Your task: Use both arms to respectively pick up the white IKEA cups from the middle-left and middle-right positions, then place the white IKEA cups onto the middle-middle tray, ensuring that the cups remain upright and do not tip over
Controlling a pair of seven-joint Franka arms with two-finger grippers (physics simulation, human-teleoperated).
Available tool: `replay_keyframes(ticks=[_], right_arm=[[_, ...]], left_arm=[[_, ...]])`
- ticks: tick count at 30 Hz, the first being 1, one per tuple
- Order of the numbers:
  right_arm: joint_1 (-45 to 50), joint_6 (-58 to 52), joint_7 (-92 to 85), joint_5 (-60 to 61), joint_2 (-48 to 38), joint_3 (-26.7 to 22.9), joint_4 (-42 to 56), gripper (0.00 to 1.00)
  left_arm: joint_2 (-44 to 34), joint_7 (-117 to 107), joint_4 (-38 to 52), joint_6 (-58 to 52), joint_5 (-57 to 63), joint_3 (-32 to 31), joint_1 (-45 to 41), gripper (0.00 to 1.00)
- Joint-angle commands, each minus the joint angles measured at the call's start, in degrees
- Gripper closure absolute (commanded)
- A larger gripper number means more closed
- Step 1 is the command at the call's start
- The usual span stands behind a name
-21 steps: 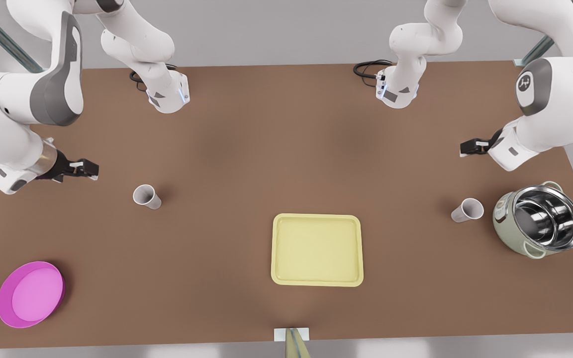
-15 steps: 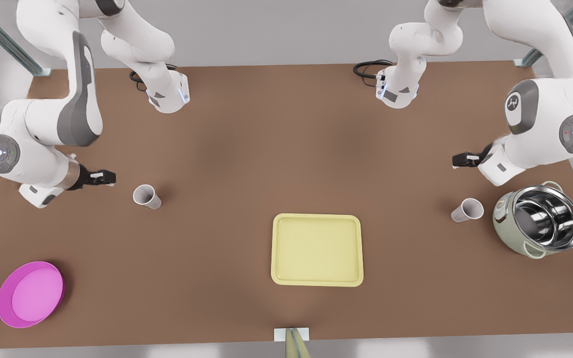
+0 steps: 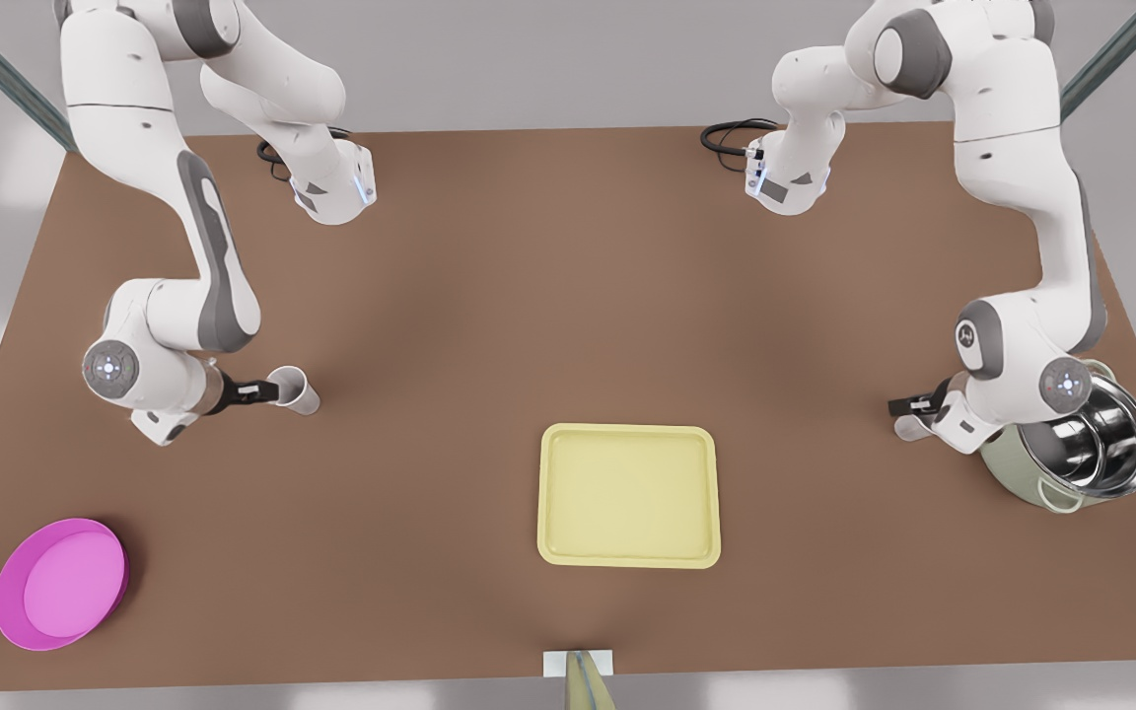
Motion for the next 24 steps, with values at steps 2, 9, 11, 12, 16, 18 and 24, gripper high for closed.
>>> replay_keyframes(ticks=[2, 9, 11, 12, 16, 18, 24], right_arm=[[-0.8, 14.9, -5.1, 1.7, -2.3, 0.0, -6.4, 0.00], [-2.0, 22.6, -6.5, 1.7, -3.5, 0.0, -15.1, 0.00], [-2.0, 24.2, -6.5, 1.7, -2.2, 0.0, -15.1, 0.00], [-2.0, 24.3, -6.5, 1.7, -1.7, 0.0, -15.1, 0.00], [-2.0, 25.1, -6.7, 1.7, 0.2, 0.0, -15.1, 0.00], [-2.0, 26.0, -6.8, 1.7, 1.0, 0.0, -15.1, 0.00], [-3.1, 26.2, -9.8, 1.6, 1.8, 0.0, -14.9, 0.42]], left_arm=[[1.8, -0.4, -0.6, 6.9, 0.0, 0.0, 1.2, 0.00], [4.7, -0.2, -1.1, 8.1, 0.1, 0.0, 2.1, 0.00], [5.6, -0.2, -2.1, 8.0, 0.1, 0.0, 2.4, 0.00], [5.6, -0.2, -2.4, 7.8, 0.1, 0.0, 2.4, 0.00], [5.7, -0.7, -2.6, 8.5, 0.0, 0.0, 2.3, 0.62], [5.6, -0.7, -2.5, 8.9, 0.0, 0.0, 2.4, 0.67], [5.1, -0.8, -1.5, 9.0, -0.2, -0.2, 2.4, 0.79]])
